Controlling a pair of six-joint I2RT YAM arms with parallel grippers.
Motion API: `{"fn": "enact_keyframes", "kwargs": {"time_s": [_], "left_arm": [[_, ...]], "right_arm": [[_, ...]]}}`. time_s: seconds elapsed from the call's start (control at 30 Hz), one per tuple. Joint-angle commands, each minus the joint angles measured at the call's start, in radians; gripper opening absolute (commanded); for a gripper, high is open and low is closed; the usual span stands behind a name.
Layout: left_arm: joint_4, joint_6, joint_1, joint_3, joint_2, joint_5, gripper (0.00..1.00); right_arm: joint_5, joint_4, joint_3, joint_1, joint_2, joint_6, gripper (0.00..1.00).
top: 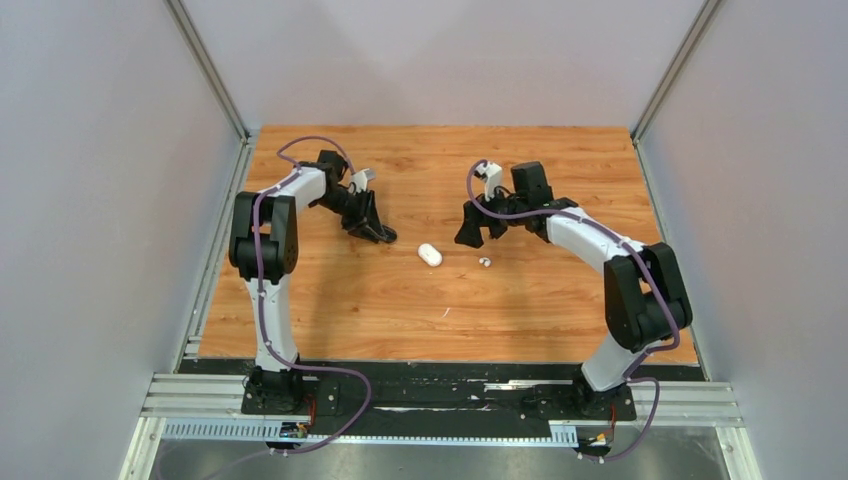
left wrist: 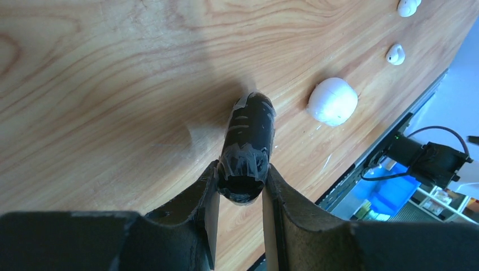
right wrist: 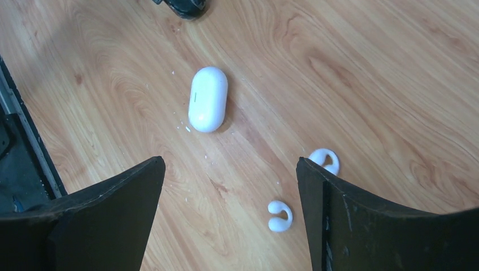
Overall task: Insert the wireless bluetooth earbuds into the charging case
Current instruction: Place the charging case at the center of the board, then pick up the charging case at the center of the board.
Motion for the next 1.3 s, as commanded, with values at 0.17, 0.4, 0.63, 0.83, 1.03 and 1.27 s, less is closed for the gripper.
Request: {"fn": "enact_keyframes", "kwargs": {"time_s": [0.17, 0.4, 0.63, 0.83, 1.03, 1.27], "left_arm": [[-0.060, 0.008, 0.039, 0.009, -0.004, -0.212, 0.56], [-0.067, 0.057, 0.085, 0.008, -0.125, -0.167, 0.69], [0.045, 0.025, 0.087, -0.071, -0.317, -0.185, 0.69], [0.088, -0.054, 0.087, -0.106, -0.399, -0.229, 0.69], [0.101, -0.126, 0.087, -0.114, -0.450, -0.264, 0.69], [0.123, -0.160, 0.088, -0.130, -0.446, -0.204, 0.68]], "right_arm": [[0.014, 0.038, 0.105, 0.115, 0.135, -0.158, 0.83], [0.044, 0.032, 0.172, 0.173, 0.234, -0.240, 0.81], [0.067, 0.026, 0.202, 0.208, 0.304, -0.254, 0.79], [0.144, 0.037, 0.189, 0.239, 0.329, -0.254, 0.76], [0.242, 0.060, 0.177, 0.268, 0.339, -0.239, 0.63], [0.264, 0.059, 0.163, 0.273, 0.352, -0.265, 0.58]]}}
